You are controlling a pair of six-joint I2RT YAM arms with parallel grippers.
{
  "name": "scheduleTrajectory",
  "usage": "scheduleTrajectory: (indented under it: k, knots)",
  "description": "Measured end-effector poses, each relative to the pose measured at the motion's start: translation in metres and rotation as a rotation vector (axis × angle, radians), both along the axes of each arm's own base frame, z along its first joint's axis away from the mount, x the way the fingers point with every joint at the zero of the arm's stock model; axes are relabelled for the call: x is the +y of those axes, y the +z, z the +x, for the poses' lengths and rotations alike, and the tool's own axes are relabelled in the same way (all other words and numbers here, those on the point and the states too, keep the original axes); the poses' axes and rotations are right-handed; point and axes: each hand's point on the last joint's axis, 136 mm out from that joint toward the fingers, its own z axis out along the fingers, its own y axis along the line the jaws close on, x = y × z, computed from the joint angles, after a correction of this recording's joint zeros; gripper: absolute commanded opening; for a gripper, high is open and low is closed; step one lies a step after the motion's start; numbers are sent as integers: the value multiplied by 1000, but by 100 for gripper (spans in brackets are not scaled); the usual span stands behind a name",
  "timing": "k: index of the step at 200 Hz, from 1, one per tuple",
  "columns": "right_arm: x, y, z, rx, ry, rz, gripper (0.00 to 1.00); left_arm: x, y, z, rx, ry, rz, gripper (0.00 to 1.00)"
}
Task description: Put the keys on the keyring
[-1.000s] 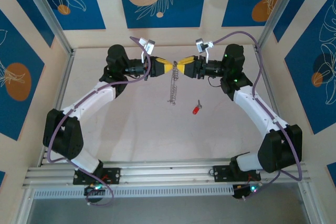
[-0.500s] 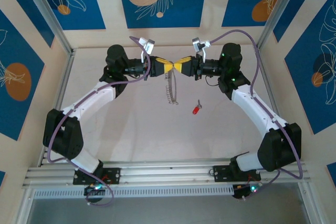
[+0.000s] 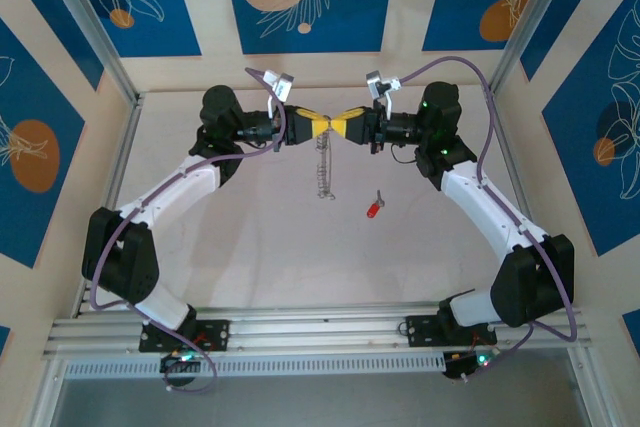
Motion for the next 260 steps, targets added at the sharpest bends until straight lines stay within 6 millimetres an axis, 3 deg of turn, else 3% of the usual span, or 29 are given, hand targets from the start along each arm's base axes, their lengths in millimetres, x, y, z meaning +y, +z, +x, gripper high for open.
scheduleTrajectory:
  k: [31,68,90,129,165,260]
  knots:
    - [0,-3,6,7,-25,15,0,12,1,14,4,120,-25,34]
    - [-1,-5,14,22,-54,40,0,36,14,21,-23,250,-66,45]
    - [-1,-1,17,11,-72,60,0,41,15,20,-31,276,-77,46]
    - [-2,11,19,-5,-93,109,0,41,-1,20,26,278,-74,48]
    - [2,21,16,-25,-92,157,0,40,3,22,40,262,-116,48]
    - [18,19,20,-2,-87,196,0,35,0,36,139,201,-231,45]
